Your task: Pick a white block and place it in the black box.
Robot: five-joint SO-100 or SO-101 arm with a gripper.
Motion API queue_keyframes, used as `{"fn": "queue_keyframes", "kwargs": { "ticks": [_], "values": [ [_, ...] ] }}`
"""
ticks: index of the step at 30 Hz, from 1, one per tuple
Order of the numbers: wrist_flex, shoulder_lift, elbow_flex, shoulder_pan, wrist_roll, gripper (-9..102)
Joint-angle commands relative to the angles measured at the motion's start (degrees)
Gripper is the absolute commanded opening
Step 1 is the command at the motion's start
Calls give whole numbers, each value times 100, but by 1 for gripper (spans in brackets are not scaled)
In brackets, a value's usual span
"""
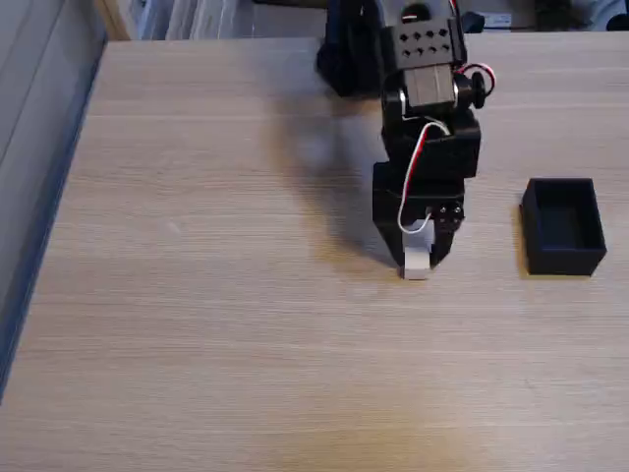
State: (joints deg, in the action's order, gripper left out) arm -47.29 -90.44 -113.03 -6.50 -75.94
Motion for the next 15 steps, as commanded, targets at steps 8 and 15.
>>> {"fn": "queue_keyframes", "kwargs": {
  "ticks": [8, 15],
  "values": [
    [97, -1099, -677, 53, -510, 0],
    [114, -3199, -2101, -554, -791, 0]
  ]
}}
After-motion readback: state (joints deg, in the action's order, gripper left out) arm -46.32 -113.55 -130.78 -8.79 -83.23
